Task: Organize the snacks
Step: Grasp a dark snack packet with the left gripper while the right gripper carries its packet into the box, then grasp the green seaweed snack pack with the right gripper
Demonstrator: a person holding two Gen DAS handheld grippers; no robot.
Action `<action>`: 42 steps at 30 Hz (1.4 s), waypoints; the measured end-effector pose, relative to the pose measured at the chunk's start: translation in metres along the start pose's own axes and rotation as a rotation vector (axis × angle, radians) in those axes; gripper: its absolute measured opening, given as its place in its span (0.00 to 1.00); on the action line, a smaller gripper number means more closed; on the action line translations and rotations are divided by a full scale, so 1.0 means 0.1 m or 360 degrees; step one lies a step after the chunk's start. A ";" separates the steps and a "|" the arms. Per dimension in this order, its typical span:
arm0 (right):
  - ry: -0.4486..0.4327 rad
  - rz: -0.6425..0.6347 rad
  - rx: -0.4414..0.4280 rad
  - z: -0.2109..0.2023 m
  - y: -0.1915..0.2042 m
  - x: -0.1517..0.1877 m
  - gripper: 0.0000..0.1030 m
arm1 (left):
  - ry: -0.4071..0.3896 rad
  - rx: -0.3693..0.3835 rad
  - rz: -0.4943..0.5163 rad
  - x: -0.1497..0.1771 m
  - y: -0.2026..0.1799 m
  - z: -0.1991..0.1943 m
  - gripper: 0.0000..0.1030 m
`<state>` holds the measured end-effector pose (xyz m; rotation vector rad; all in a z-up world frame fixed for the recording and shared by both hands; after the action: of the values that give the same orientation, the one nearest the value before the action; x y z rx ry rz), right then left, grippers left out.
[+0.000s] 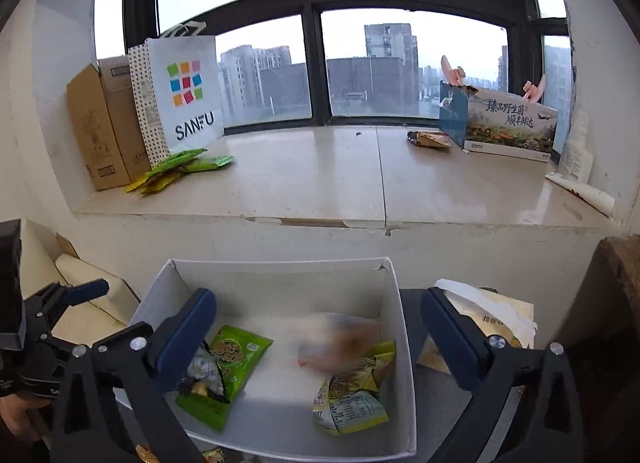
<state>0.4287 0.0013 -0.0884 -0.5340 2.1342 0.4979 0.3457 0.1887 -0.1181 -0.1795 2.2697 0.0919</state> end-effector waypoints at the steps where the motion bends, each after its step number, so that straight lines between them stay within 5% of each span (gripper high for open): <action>1: 0.0010 0.0016 -0.0013 -0.02 0.00 0.02 1.00 | -0.0014 0.0003 -0.0011 0.02 0.01 -0.02 1.00; 6: 0.0013 0.0042 -0.0011 -0.20 -0.01 0.03 1.00 | -0.0042 0.0018 -0.0005 0.12 0.01 -0.21 1.00; 14: -0.0134 0.0106 -0.0235 -1.04 -0.01 0.14 1.00 | -0.0197 0.0108 0.0066 0.33 -0.22 -0.94 1.00; 18: -0.0238 0.0117 -0.0449 -1.58 0.06 0.38 1.00 | -0.0267 0.0198 0.0041 0.57 -0.41 -1.41 1.00; 26: -0.0267 0.0143 -0.0462 -2.19 0.03 1.20 1.00 | -0.0312 0.0282 -0.0026 1.05 -0.69 -2.01 1.00; 34: -0.0108 0.0197 -0.0456 -2.22 -0.14 1.98 1.00 | -0.0225 0.0306 0.0029 1.72 -0.96 -2.14 1.00; 42: 0.0006 -0.0190 -0.0422 -2.07 0.04 2.18 1.00 | -0.0188 0.0320 0.0085 1.85 -0.99 -2.15 1.00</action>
<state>0.1746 -0.1469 -0.1515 -0.8057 2.0371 0.7172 0.0813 0.0455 -0.1208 -0.0071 2.1501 -0.0953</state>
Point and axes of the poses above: each gripper's, at about its wrist camera, not at the fingertips, and z roughly the way its jaws point, y to its left, x to its underside, the point moved 7 cm from there along z, roughly the way its jaws point, and after that the axes turned 5 degrees about z, right-handed, at the moved point
